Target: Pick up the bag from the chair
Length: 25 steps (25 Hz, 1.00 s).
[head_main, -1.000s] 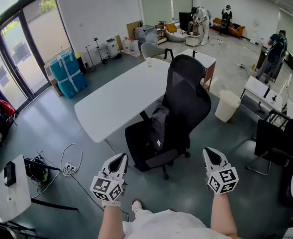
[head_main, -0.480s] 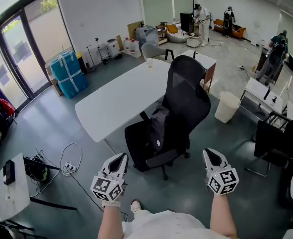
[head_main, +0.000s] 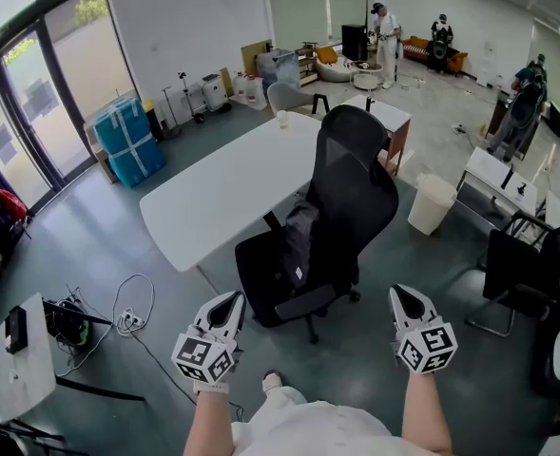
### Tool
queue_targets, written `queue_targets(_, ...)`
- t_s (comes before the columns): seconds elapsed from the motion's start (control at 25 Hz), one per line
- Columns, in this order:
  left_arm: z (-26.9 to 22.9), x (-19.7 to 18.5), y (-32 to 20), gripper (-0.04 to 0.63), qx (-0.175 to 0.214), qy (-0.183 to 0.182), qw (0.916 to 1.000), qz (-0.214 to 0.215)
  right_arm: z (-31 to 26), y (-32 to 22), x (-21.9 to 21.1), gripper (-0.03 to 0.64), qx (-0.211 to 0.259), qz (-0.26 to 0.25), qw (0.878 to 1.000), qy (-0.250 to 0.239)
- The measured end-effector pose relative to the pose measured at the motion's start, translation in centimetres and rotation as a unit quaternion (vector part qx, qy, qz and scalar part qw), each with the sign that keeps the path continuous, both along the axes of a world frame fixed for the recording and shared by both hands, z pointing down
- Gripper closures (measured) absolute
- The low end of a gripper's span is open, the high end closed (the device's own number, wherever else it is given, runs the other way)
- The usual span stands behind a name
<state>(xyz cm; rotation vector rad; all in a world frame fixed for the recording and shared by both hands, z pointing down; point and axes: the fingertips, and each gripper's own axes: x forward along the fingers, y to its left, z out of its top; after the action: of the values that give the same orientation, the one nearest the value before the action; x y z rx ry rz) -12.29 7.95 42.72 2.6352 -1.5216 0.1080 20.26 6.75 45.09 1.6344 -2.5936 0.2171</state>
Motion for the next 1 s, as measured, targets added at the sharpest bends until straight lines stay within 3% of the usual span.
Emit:
queue_targets(0.56,1.2,0.9,-5.8,0.571,-0.002,0.015,0.9996,0.024,0.2,-3.7,1.0,0.597,-0.002,0.017,1.000,0.009)
queue_targets(1.0,2.9,-1.7,-16.9,0.571,-0.013,0.028,0.9986,0.042,2.0,-13.0,-2.9,0.597,-0.024,0.017,0.999,0.019)
